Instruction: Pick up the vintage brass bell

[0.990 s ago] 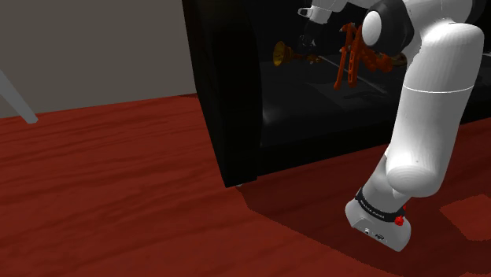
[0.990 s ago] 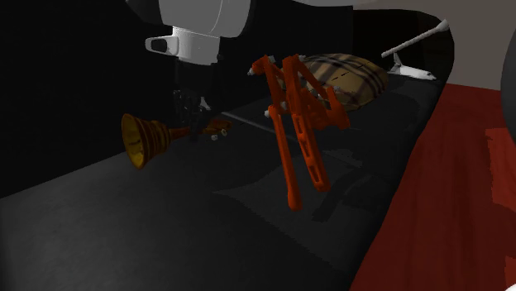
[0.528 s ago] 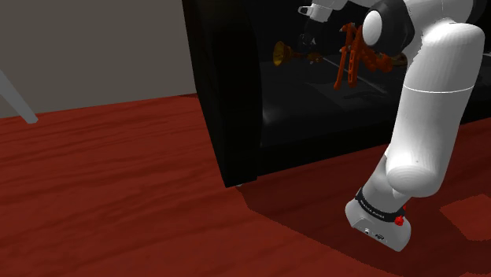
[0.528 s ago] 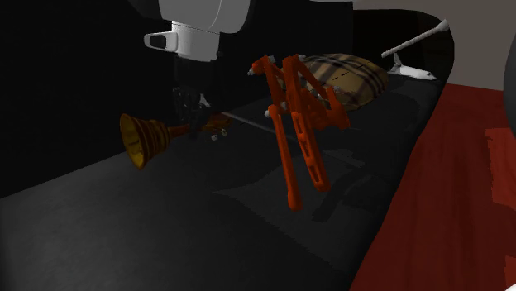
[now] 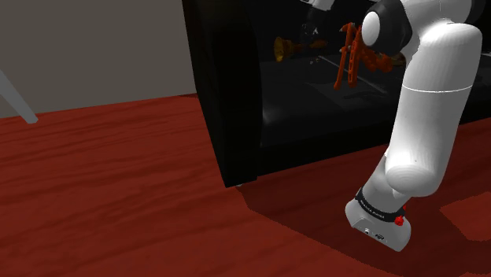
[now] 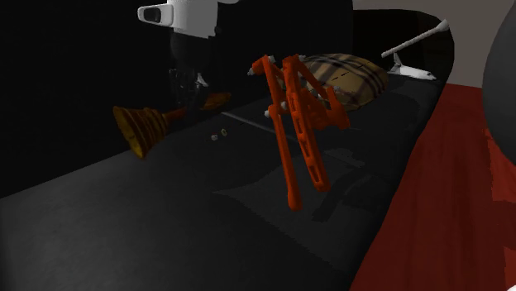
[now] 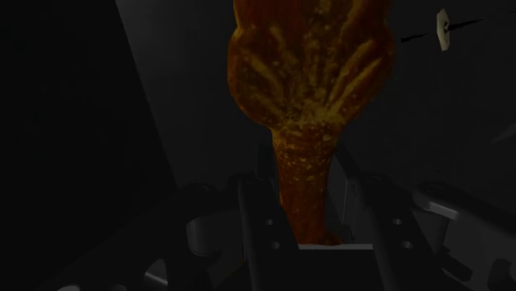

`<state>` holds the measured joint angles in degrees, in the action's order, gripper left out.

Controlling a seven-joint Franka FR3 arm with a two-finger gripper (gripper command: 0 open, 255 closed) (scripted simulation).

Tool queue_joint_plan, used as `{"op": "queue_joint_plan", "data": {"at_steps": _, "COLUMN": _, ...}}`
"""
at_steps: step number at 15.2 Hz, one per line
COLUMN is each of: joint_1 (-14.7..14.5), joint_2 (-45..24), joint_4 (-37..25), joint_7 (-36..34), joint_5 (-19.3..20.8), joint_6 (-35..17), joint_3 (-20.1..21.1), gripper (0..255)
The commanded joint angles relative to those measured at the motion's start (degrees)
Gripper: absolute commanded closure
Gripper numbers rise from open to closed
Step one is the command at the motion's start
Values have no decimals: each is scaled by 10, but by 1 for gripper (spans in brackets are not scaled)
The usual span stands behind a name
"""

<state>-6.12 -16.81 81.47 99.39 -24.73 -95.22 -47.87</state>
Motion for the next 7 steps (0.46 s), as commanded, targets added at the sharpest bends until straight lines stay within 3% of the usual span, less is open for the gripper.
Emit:
{"op": "queue_joint_plan", "data": {"at_steps": 1, "joint_1": 7, "joint_2": -5, "joint_4": -21, "joint_7": -2, "joint_5": -3, "joint_6": 17, "joint_3": 0, "gripper": 255}}
{"op": "queue_joint_plan", "data": {"at_steps": 7, "joint_1": 21, "joint_2": -16, "joint_4": -68, "joint_7": -6, "joint_5": -11, "joint_6": 54, "joint_3": 1, "gripper": 255}}
